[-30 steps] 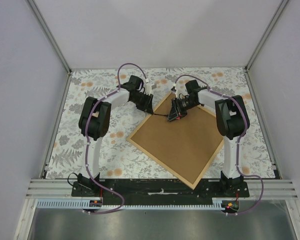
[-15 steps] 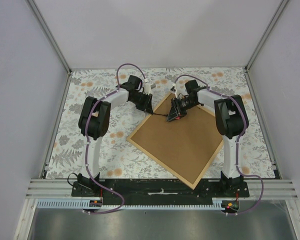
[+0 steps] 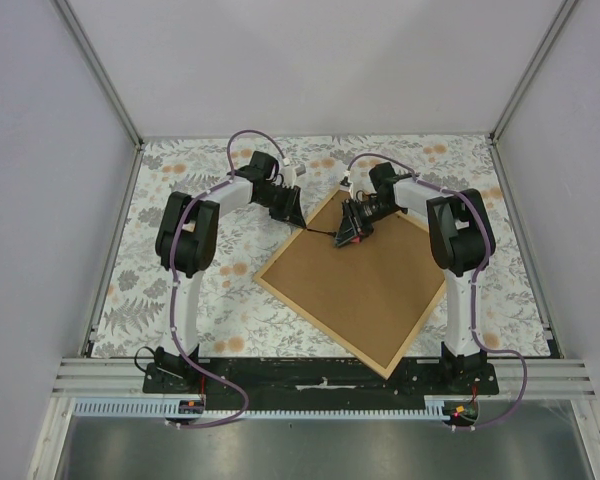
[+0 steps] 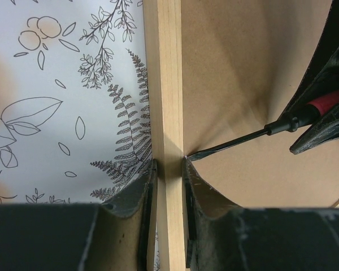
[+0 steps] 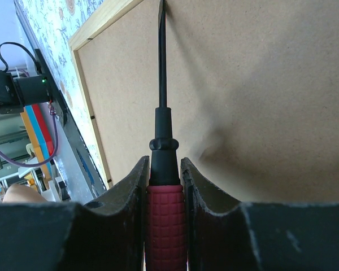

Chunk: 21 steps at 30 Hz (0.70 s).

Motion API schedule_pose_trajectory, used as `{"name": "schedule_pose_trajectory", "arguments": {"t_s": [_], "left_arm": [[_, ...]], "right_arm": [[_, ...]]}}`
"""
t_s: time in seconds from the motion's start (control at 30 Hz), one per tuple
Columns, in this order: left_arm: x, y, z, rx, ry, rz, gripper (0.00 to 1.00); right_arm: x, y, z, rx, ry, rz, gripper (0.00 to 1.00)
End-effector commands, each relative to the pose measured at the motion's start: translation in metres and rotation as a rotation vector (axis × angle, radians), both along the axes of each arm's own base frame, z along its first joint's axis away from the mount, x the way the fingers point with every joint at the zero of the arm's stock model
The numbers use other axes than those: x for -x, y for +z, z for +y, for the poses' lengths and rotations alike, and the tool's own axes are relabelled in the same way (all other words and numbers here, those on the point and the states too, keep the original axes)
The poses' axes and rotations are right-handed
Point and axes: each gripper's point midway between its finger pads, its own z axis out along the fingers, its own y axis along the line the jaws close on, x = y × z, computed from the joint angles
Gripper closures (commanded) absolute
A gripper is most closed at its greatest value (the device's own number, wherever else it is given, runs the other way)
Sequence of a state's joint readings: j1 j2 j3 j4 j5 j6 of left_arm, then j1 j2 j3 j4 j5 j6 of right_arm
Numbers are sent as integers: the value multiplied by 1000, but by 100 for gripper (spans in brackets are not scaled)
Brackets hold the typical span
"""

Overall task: Take the photo out of the frame
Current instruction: Release the photo frame item from the photo frame.

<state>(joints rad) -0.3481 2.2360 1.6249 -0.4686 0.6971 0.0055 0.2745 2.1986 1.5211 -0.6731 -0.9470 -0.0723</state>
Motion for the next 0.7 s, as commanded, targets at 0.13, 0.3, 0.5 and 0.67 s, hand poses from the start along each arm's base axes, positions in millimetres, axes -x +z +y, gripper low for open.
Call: {"name": "schedule_pose_trajectory", "arguments": {"t_s": [0.13, 0.3, 0.5, 0.67], "left_arm": [[7, -8, -2, 45, 18, 79, 98], [9, -5, -1, 48, 14, 75, 98], [10, -6, -2, 52, 12, 81, 98], [11, -7, -1, 46, 16, 81, 98]], "right_arm": [[-5, 5, -3, -4, -11, 0, 100], [-16, -1, 0, 2, -29, 3, 100], [-17, 0, 8, -2, -17, 2, 100], [-14, -1, 9, 8, 4, 4, 100]]}}
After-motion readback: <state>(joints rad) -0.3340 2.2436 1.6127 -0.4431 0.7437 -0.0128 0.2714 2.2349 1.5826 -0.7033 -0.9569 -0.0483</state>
